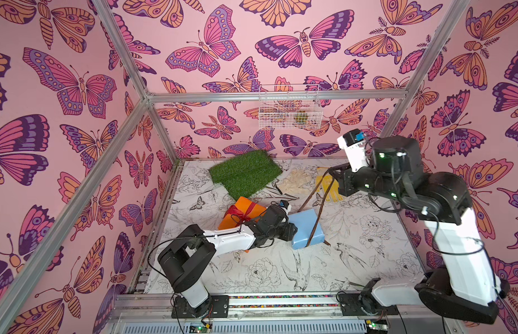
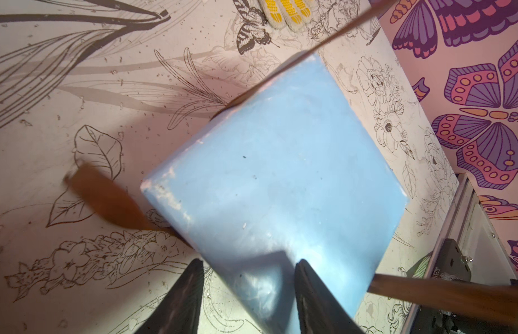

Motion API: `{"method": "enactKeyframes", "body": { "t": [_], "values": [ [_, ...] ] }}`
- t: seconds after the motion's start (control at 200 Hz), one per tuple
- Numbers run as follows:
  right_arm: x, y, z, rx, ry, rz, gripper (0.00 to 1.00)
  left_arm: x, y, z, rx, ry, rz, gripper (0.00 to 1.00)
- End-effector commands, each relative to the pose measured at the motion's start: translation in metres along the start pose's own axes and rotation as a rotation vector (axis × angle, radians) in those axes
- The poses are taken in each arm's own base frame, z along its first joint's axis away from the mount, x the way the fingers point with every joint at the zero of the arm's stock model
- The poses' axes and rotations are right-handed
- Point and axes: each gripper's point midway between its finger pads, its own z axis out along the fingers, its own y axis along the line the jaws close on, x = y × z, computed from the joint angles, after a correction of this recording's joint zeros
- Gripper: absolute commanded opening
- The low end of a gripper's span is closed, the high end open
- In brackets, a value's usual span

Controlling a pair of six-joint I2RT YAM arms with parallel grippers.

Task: Untie the ribbon bows on the gift boxes
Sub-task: Pull the ribbon from the gift box.

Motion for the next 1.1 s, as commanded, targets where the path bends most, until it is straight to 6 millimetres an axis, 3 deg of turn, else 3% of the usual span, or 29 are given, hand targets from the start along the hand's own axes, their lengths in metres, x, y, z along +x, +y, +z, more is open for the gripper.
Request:
{"method": "enactKeyframes", "body": {
  "t": [0.0,0.165,0.285,0.476,0.656,0.806,0.876,1.001,1.096],
  "values": [
    [-0.031,-0.015,-0.049,0.065,-0.193,-0.011,0.0,0.01,0.003,0.004,-0.01,0.038,-0.001,0.53],
    [-0.044,-0.046,-0.101,0.216,-0.339,-0.016,0.0,0.009,0.002,0.003,-0.008,0.033,0.002,0.53],
    [-0.045,-0.058,-0.118,0.282,-0.368,-0.026,0.0,0.009,0.001,0.003,-0.007,0.034,0.004,0.53],
    [-0.052,-0.058,-0.134,0.279,-0.408,-0.025,0.0,0.009,0.002,0.006,-0.009,0.037,0.004,0.53],
    [-0.058,-0.05,-0.139,0.228,-0.436,-0.027,0.0,0.006,-0.001,0.007,0.0,0.037,0.006,0.53],
    [-0.068,-0.031,-0.145,0.112,-0.508,-0.035,0.0,0.003,-0.005,0.005,0.013,0.031,0.008,0.53],
    [-0.07,-0.028,-0.143,0.092,-0.521,-0.026,0.0,-0.004,-0.019,-0.002,0.066,0.02,0.029,0.53],
    [-0.07,-0.018,-0.12,0.053,-0.472,-0.053,0.0,-0.025,-0.05,-0.023,0.152,-0.044,0.109,0.55],
    [-0.08,0.001,-0.123,-0.046,-0.519,-0.089,0.0,-0.037,-0.068,-0.038,0.223,-0.083,0.16,0.58]
  ]
}}
